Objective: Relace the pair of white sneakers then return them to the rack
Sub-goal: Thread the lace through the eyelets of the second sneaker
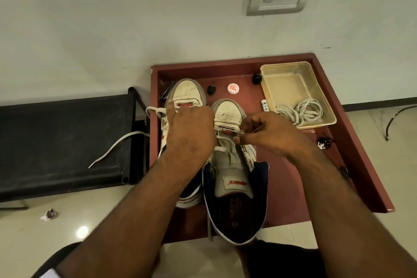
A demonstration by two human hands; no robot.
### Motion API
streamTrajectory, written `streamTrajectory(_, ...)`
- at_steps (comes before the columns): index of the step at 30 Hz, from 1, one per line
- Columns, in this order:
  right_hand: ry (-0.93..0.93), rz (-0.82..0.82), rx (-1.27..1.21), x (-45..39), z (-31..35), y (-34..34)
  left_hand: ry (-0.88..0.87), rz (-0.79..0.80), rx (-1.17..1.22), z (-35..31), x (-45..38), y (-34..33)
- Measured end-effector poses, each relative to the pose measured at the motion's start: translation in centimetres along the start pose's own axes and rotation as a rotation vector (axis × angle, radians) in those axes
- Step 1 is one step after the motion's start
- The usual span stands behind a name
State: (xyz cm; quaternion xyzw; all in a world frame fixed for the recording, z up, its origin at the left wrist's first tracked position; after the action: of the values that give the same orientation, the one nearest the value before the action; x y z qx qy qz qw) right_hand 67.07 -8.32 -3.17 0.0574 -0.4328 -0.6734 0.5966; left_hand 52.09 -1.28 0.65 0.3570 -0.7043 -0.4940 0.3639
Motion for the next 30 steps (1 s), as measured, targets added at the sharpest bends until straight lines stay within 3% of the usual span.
streamTrajectory(4, 0.006, 0.029, 0.134, 0.5, 0.9, -0.5, 0.063, -0.081, 0.017, 2.3, -1.1, 2.8)
streamTrajectory(8, 0.036, -0.054, 0.241, 0.4, 1.7, -0.6, 0.222, -0.166, 0.022, 5.9, -0.6, 4.9)
streamTrajectory(15, -0.03, -0.09, 0.141, 0.5, 1.5, 0.0, -0.112, 0.017, -0.059, -1.2, 0.6, 1.0)
streamTrajectory(19, -0.054, -0.113, 0.072, 0.8, 1.5, 0.3, -0.087, 0.05, -0.195, -1.3, 1.2, -0.5)
streamTrajectory(24, -0.063, -0.14, 0.053, 0.8, 1.5, 0.1, -0.044, 0.014, -0.101, -0.4, 0.4, -0.9)
streamTrajectory(30, -0.071, -0.143, 0.047, 0.6, 1.2, -0.2, -0.063, 0.167, 0.021, 0.1, -0.3, -1.4)
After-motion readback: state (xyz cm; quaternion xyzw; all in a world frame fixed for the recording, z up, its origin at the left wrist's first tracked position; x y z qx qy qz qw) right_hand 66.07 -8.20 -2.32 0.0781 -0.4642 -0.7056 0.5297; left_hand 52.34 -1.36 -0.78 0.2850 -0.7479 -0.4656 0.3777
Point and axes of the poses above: each hand's wrist, its own x-axis away from the middle knuckle, its own y-axis out of the back of the hand, z = x × y, the point moved 6 cm from there along -x, towards the middle knuckle, and after that the axes turned 6 degrees about x, right-handed, at the moved point
